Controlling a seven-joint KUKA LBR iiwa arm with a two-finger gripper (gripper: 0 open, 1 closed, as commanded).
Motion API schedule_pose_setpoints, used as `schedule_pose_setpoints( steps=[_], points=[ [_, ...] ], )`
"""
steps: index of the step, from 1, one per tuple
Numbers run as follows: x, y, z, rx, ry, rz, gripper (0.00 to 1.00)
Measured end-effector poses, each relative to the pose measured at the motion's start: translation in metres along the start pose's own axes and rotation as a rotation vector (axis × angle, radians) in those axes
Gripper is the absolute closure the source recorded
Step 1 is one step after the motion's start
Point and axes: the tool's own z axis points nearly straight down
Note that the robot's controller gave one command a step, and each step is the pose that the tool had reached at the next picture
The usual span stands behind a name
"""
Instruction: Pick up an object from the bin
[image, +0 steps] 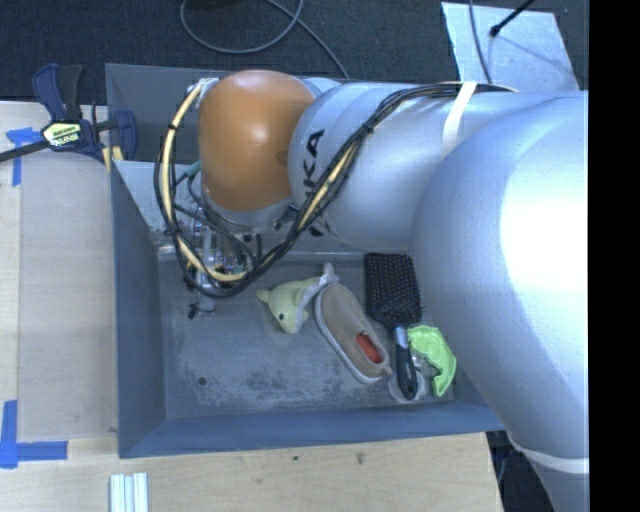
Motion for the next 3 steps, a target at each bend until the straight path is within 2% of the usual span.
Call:
schedule_pose_setpoints(
  steps=[1,2,3],
  points=[
    [-0.002,-0.001,-0.005,-0.002,-0.008,0.003,0.0],
    [-0.008,-0.016,0.038,-0.005,-0.013,0.017,0.0],
    [-0.012,-0.032,0.076,-0.002,-0.009,-0.036,1.0]
  ],
)
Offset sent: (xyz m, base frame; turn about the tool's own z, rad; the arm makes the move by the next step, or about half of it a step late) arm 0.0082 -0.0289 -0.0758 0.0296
